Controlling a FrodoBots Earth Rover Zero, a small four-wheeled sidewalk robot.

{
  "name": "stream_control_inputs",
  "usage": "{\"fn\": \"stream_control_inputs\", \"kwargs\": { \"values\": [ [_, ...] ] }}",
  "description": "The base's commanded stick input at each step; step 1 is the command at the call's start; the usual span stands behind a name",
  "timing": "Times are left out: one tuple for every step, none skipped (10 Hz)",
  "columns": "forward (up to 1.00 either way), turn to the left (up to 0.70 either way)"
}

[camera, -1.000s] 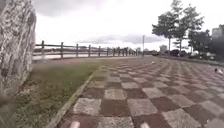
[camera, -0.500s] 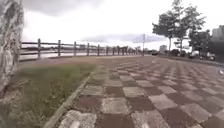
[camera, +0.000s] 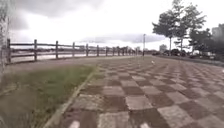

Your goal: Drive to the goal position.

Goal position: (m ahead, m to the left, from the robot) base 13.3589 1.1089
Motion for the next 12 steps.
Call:
{"fn": "stream_control_inputs", "kwargs": {
  "values": [
    [0.70, 0.00],
    [0.70, 0.00],
    [0.70, 0.00],
    [0.70, 0.00],
    [0.70, 0.00],
    [0.70, 0.00],
    [0.70, 0.00],
    [0.70, 0.00],
    [0.70, 0.00],
    [0.70, 0.00],
    [0.70, 0.00],
    [0.70, 0.00]
  ]
}}
